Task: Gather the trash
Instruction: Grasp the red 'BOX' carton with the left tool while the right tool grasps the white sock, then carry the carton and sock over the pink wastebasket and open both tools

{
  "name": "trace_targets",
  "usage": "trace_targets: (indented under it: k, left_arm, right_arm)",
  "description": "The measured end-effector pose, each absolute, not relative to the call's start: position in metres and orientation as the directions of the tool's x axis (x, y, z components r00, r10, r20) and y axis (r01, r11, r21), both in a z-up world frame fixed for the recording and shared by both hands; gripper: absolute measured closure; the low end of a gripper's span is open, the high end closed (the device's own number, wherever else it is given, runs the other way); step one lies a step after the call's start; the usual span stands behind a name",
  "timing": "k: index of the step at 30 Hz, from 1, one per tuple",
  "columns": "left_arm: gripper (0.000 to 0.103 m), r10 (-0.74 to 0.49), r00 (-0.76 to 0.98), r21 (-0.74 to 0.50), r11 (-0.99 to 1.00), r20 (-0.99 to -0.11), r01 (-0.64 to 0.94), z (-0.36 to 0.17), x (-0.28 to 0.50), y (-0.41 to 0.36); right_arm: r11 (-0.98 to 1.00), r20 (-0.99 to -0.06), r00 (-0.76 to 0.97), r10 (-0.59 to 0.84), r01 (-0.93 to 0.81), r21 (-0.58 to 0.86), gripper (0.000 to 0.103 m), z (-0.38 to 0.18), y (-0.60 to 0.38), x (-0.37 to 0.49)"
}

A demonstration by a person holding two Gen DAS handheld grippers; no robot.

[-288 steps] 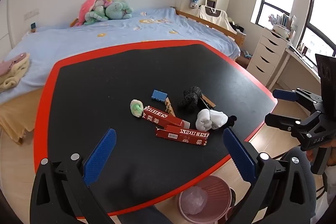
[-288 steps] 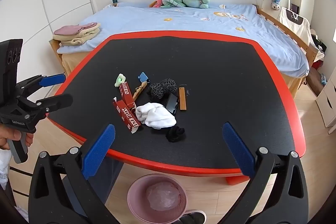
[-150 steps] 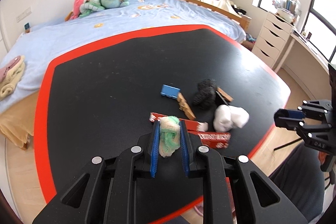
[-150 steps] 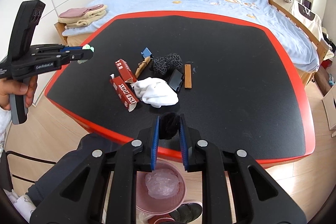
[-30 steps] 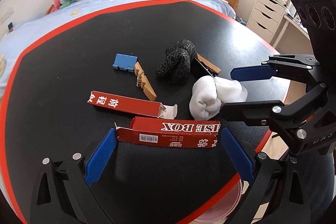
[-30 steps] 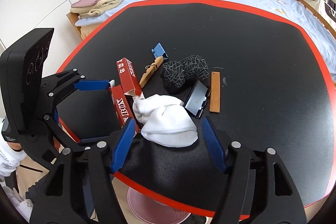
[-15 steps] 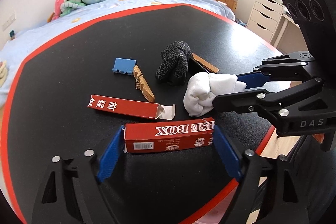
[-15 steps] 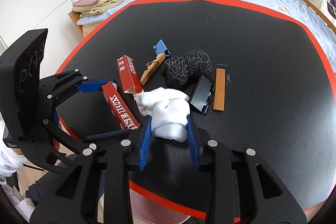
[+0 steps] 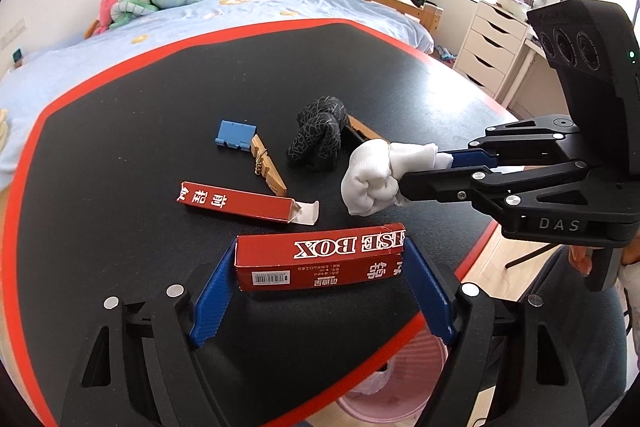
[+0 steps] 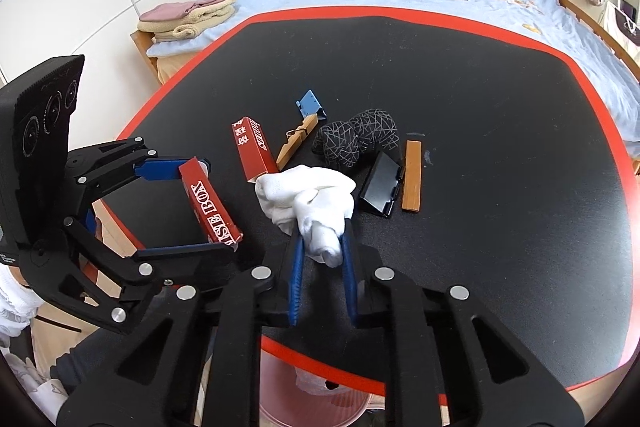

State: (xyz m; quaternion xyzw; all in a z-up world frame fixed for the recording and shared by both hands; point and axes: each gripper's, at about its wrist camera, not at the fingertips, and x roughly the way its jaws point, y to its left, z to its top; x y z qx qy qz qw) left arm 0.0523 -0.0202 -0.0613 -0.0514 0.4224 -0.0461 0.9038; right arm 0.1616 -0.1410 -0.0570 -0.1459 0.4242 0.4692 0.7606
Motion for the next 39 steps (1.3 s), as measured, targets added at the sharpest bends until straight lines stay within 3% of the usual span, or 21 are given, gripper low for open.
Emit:
trace_targets:
  k: [20,39]
  left_arm:
    - [0.026,-0.218,0.653,-0.172,0.976,-0.725,0.134,-0.026,-0.003,-0.047]
    - [0.026,-0.294,0.572,-0.198,0.954,-0.766,0.225,-0.054,-0.039,-0.089]
  right_arm:
    - [0.579,-0.741,0.306,0.598,-0.804,0.135,0.088,-0.013,-0.22,0.094]
    - [0.606,-0.82,0.234,0.523,-0.778,0.164,0.088,-0.06,-0.265,0.037]
